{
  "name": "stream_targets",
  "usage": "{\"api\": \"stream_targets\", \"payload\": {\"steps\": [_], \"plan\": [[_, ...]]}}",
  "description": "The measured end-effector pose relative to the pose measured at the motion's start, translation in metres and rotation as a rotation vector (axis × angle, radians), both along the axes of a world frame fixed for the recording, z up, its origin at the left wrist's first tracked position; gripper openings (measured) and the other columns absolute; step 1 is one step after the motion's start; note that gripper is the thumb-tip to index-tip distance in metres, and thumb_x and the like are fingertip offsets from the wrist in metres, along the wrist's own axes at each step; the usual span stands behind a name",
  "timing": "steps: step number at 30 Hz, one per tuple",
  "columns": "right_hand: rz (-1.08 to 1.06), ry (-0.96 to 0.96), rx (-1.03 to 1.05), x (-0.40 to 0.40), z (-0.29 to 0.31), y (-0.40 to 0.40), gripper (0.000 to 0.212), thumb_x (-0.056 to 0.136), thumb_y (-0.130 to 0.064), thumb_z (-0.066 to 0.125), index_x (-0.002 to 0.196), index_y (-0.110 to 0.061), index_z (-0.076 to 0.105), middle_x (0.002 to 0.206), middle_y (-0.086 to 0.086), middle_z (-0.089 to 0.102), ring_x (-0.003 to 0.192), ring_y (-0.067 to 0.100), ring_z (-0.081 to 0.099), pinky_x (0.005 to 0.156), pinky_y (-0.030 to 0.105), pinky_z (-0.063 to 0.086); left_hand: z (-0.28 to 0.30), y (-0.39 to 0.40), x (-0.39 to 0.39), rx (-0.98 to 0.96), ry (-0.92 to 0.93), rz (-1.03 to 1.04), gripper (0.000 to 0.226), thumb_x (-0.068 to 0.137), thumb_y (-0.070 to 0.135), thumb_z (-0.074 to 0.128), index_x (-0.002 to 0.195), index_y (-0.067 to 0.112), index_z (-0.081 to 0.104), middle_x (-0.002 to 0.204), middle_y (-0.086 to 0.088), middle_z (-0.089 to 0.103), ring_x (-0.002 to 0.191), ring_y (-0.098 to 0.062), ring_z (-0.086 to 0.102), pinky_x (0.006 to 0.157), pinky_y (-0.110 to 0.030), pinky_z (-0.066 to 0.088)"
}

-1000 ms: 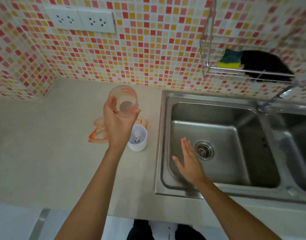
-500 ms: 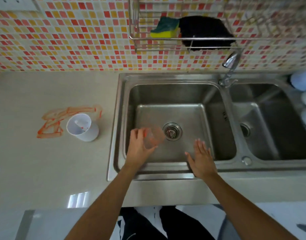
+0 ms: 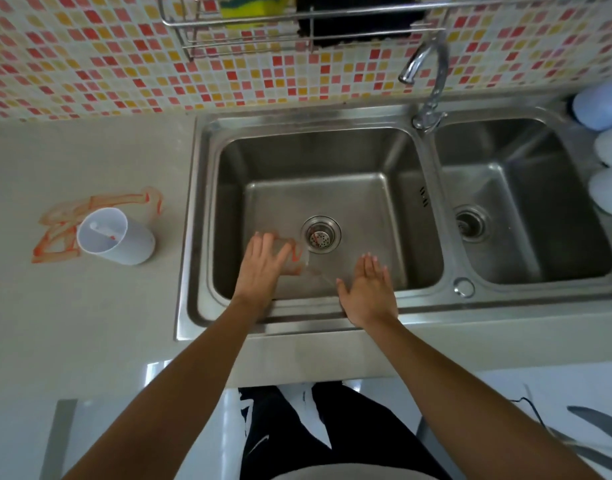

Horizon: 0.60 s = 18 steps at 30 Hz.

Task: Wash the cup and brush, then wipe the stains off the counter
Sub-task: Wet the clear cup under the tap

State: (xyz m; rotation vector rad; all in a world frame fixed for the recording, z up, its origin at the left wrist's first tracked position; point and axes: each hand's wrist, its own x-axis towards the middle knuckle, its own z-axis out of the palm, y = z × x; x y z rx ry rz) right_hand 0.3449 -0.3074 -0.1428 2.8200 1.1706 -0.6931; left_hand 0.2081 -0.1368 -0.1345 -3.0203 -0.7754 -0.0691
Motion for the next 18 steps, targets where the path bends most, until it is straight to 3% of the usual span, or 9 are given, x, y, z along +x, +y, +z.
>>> {"api": "stream_targets", "payload": {"steps": [2,4,6,9,12,14,18], "plan": [[-0.003,0.002,-0.005,0.0,0.001,0.0,0.077,0.098,-0.053,0.022,0.152,-0.001,0.005,0.161,0.015,0.005,0.149,0.026,0.002,0.121,0.04,0.001,0.004,0.004,0.0,0.1,0.012,-0.086,0.055,0.069,0.03,0.083,0.114,0.017,0.055,0.113,-0.018,0.05,0.105,-0.035,0.049,0.105,-0.045,0.039],[0.002,-0.002,-0.005,0.0,0.001,0.0,0.076,0.098,-0.052,0.022,0.152,-0.001,0.005,0.161,0.016,0.006,0.149,0.026,0.003,0.121,0.04,0.002,0.009,0.007,0.0,0.197,0.045,-0.17,0.064,0.062,0.019,0.085,0.117,0.015,0.053,0.117,-0.02,0.053,0.109,-0.037,0.053,0.11,-0.05,0.035],[0.01,-0.005,-0.009,0.0,0.002,-0.001,0.076,0.099,-0.052,0.021,0.152,-0.001,0.005,0.161,0.016,0.005,0.149,0.027,0.003,0.121,0.04,0.003,0.015,0.01,-0.002,0.249,0.061,-0.237,0.066,0.058,0.014,0.082,0.118,0.012,0.055,0.117,-0.023,0.058,0.107,-0.039,0.058,0.109,-0.051,0.034],[0.005,-0.004,0.003,0.0,0.003,-0.002,0.074,0.099,-0.05,0.022,0.152,-0.001,0.003,0.161,0.016,0.004,0.149,0.027,0.001,0.121,0.04,0.002,0.022,0.015,-0.001,0.266,0.09,-0.195,0.071,0.058,0.017,0.085,0.121,0.013,0.051,0.118,-0.023,0.056,0.11,-0.039,0.056,0.112,-0.051,0.029],[-0.038,0.072,0.079,-0.002,0.004,-0.003,0.076,0.099,-0.05,0.031,0.152,-0.003,0.005,0.161,0.013,0.006,0.149,0.024,0.002,0.121,0.037,0.004,0.024,0.018,0.001,0.135,0.024,-0.024,0.062,0.069,0.036,0.081,0.12,0.016,0.052,0.118,-0.02,0.053,0.112,-0.036,0.051,0.116,-0.052,0.023],[-0.148,0.196,0.265,0.007,0.009,0.003,0.079,0.096,-0.049,0.043,0.153,-0.005,0.009,0.161,0.01,0.008,0.149,0.021,0.003,0.121,0.034,0.008,0.025,0.019,0.011,0.059,-0.061,0.111,0.064,0.068,0.04,0.081,0.118,0.018,0.049,0.116,-0.016,0.053,0.112,-0.033,0.051,0.116,-0.054,0.021],[-0.395,0.21,0.621,0.081,0.032,0.03,0.076,0.096,-0.041,0.051,0.153,-0.009,0.012,0.161,0.006,0.01,0.148,0.019,0.007,0.119,0.029,0.009,0.042,0.02,0.056,-0.134,-0.253,0.233,0.069,0.065,0.047,0.08,0.116,0.013,0.048,0.111,-0.011,0.055,0.105,-0.032,0.053,0.103,-0.052,0.038]]}}
